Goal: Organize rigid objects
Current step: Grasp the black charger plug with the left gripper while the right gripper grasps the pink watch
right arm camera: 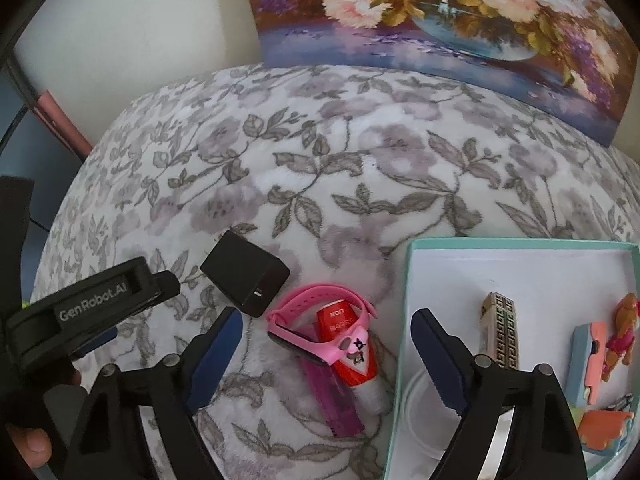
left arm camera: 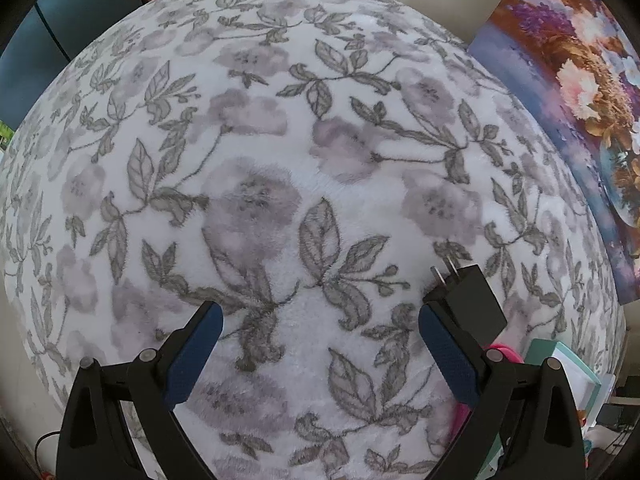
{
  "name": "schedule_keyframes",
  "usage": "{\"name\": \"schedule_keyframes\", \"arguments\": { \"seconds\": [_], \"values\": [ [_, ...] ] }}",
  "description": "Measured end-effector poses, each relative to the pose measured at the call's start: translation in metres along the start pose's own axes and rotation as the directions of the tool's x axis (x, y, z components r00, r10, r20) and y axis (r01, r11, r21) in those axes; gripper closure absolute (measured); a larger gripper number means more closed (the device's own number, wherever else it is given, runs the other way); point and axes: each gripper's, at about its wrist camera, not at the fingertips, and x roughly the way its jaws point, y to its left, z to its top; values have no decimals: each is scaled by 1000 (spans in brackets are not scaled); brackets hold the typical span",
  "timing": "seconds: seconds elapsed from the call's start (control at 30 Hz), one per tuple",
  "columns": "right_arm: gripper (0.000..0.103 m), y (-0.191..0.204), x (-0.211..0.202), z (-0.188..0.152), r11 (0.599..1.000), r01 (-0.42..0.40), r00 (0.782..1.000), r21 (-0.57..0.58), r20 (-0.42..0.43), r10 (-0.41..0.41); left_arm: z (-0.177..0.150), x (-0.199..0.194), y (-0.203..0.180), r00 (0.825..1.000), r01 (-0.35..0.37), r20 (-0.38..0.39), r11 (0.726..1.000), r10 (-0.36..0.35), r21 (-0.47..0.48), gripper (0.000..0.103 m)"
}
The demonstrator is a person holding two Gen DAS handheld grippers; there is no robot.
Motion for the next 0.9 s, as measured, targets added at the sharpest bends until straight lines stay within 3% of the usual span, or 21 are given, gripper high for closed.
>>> {"name": "schedule_keyframes", "arguments": {
  "seconds": [0.27, 0.9],
  "values": [
    [15, 9, 5, -1, 998, 47, 999, -51, 7, -46, 1, 7, -1, 1000, -7, -11, 1000, 7, 0, 5],
    [18, -18, -12, 8, 990, -138, 990, 39, 40, 136, 1, 8, 3, 1000, -11, -9, 1000, 11, -2, 5]
  ]
}}
